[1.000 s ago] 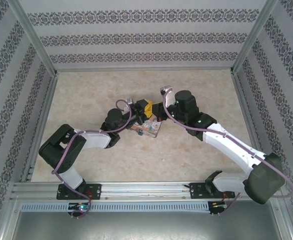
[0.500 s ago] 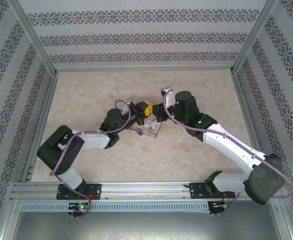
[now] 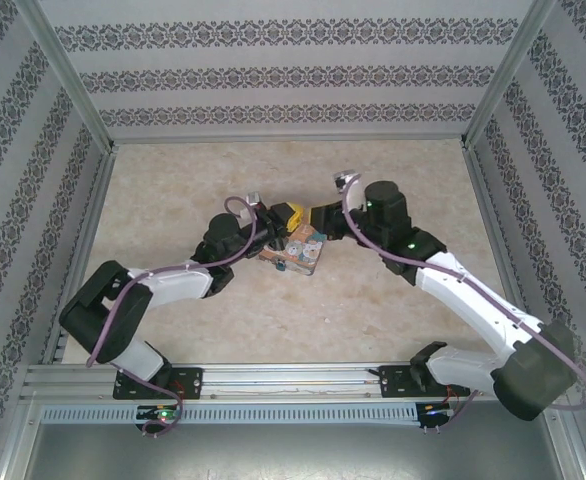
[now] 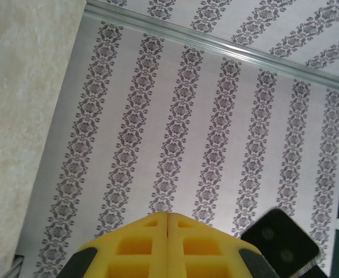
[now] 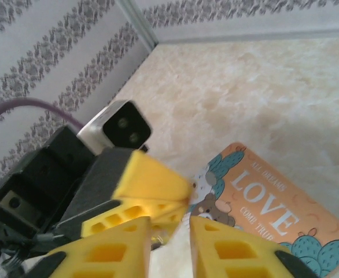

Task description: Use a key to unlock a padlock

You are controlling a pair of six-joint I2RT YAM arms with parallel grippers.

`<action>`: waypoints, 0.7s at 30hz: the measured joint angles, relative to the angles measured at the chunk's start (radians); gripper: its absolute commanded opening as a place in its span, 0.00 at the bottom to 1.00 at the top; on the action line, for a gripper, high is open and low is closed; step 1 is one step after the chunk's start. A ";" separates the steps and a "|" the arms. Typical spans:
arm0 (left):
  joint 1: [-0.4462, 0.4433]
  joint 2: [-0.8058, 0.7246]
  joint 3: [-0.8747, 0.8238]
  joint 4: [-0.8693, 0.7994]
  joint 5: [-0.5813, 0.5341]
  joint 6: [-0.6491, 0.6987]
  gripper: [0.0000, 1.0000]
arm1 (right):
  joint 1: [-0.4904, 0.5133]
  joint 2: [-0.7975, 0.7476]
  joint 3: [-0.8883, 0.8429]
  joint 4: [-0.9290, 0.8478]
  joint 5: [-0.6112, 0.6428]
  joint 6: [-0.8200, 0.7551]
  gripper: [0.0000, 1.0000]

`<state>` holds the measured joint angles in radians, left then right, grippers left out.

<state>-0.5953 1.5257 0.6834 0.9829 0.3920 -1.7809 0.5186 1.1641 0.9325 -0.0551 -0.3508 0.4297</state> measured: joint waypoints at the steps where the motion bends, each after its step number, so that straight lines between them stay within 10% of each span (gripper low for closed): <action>1: 0.011 -0.031 0.002 -0.045 0.008 0.036 0.00 | -0.027 -0.013 0.000 0.002 -0.020 0.011 0.40; 8: 0.091 -0.261 0.128 -0.456 0.064 0.412 0.00 | -0.168 -0.066 0.000 0.069 -0.198 0.135 0.59; 21: 0.100 -0.397 0.242 -0.792 0.174 0.939 0.00 | -0.099 0.051 -0.008 0.371 -0.463 0.407 0.57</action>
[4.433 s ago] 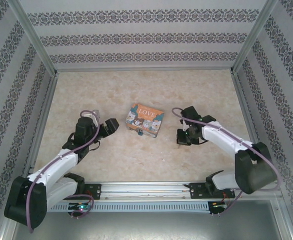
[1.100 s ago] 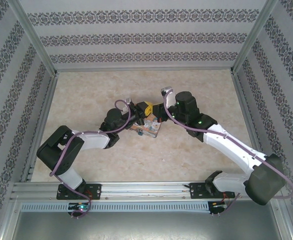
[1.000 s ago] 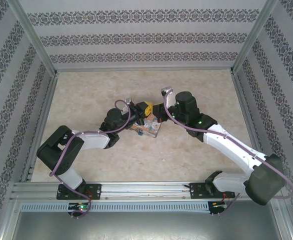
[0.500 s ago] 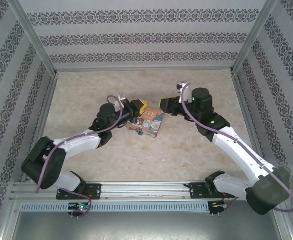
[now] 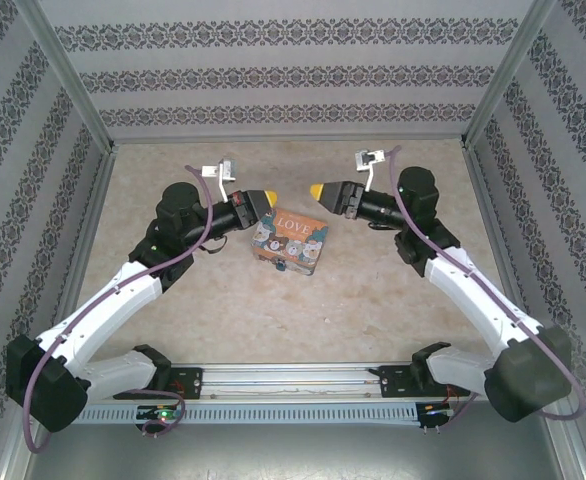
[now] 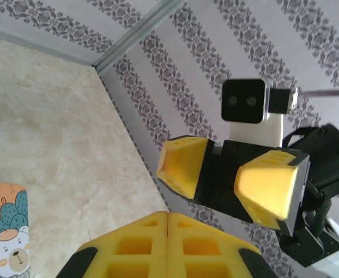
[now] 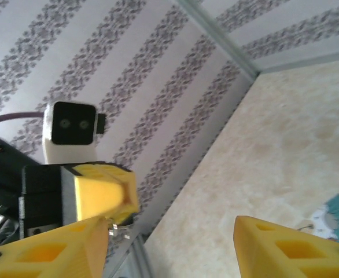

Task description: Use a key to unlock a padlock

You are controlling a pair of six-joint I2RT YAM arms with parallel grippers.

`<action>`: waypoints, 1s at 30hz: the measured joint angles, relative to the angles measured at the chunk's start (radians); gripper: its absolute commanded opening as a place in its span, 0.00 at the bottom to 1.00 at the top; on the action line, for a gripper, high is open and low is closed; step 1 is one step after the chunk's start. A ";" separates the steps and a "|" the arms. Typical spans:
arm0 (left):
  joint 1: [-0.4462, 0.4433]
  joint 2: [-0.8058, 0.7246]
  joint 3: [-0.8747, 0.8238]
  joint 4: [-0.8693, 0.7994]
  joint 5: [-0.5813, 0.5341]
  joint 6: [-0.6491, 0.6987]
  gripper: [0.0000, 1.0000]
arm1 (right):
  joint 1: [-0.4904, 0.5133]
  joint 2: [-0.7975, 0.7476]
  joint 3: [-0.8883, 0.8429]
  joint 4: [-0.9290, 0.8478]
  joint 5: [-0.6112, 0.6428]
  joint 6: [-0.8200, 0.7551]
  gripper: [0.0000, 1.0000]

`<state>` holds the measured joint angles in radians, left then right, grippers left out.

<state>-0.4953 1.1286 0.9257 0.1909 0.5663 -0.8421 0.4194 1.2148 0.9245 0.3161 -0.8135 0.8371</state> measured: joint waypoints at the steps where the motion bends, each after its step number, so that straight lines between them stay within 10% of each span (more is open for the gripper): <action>1: 0.000 0.002 0.000 0.000 0.007 0.011 0.00 | 0.016 0.010 0.000 0.010 -0.012 0.006 0.56; 30: 0.000 0.006 0.000 0.005 0.033 0.031 0.00 | 0.168 0.115 -0.017 0.116 -0.064 0.058 0.28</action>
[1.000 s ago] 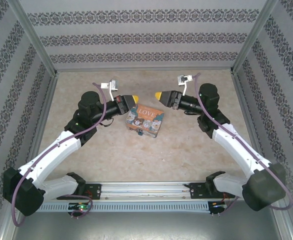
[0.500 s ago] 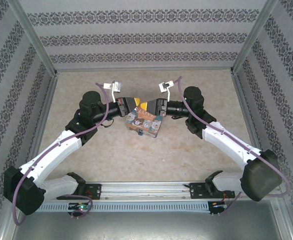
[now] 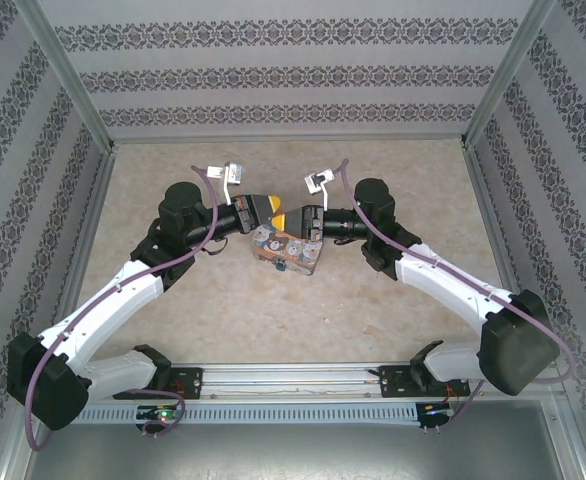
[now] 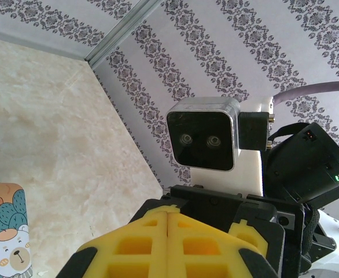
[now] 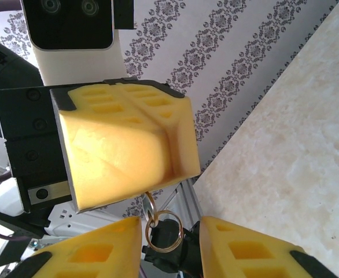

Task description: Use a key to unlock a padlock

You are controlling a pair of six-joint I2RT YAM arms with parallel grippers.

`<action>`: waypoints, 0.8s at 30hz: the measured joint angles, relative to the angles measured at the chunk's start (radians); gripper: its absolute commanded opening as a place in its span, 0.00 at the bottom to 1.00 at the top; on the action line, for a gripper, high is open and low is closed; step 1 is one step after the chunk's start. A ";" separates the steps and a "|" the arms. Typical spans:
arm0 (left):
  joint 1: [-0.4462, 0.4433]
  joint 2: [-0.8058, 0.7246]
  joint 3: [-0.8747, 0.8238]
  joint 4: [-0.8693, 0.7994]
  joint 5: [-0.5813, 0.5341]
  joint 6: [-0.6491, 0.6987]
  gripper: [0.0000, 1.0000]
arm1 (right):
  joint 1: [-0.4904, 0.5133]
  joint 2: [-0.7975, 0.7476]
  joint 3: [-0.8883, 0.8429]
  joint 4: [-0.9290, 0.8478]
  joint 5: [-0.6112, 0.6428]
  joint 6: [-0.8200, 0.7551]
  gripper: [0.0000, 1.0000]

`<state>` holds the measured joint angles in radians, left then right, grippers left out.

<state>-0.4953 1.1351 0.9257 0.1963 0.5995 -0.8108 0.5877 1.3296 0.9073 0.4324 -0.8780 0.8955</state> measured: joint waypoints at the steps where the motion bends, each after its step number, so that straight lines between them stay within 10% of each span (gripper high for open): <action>1: 0.000 0.000 0.000 0.000 0.000 0.000 0.00 | 0.005 0.003 0.000 0.005 0.001 0.000 0.27; 24: 0.006 0.006 0.000 -0.002 0.003 0.005 0.00 | 0.011 0.035 0.016 0.052 -0.007 0.026 0.12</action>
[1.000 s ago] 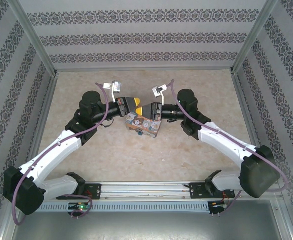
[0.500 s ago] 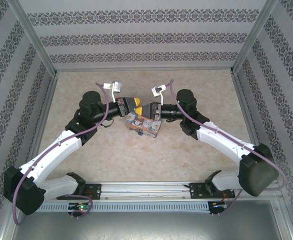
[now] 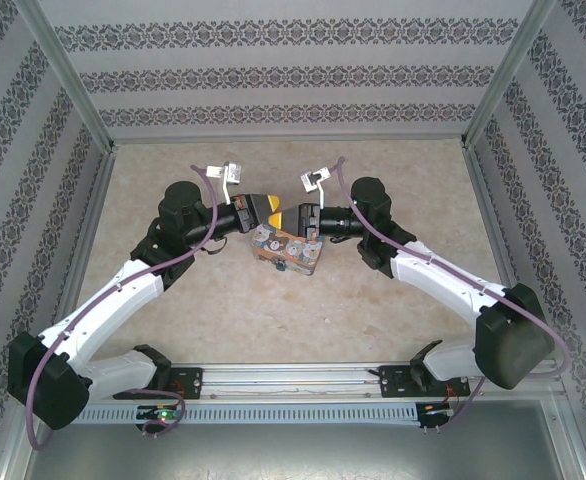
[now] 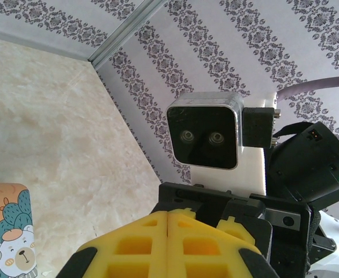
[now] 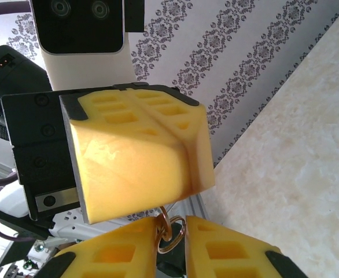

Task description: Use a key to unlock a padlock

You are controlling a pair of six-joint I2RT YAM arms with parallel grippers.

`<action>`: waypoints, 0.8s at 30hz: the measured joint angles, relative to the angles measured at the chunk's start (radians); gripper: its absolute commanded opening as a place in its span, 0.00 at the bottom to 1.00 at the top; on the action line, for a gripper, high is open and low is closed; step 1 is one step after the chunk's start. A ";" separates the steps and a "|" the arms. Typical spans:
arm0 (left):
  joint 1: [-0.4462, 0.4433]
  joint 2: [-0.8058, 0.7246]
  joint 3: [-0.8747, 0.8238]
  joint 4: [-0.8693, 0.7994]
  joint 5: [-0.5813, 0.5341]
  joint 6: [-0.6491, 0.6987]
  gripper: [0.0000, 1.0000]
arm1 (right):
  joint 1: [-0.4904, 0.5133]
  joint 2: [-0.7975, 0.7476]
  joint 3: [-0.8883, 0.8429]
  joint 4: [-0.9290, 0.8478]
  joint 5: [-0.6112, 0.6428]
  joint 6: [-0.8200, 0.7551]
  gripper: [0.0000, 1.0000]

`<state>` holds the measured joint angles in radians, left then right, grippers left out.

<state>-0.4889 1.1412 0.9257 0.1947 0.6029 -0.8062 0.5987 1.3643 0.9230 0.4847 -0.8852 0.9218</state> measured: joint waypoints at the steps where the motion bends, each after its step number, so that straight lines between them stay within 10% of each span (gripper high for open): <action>1: 0.000 0.001 0.000 0.000 0.000 0.003 0.00 | 0.000 0.000 0.001 0.002 0.000 0.003 0.09; 8: 0.013 0.003 0.000 0.006 0.020 0.018 0.06 | 0.000 0.000 0.003 0.003 0.001 0.018 0.00; 16: 0.053 -0.013 0.000 -0.001 0.048 0.025 0.50 | -0.004 0.000 -0.010 -0.049 0.027 -0.048 0.00; 24: 0.137 -0.152 -0.048 -0.056 -0.017 0.067 0.71 | -0.035 -0.002 -0.101 -0.192 0.125 -0.202 0.00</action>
<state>-0.3523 0.9890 0.8772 0.1387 0.5858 -0.7391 0.5632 1.3621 0.8215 0.2924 -0.7601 0.7200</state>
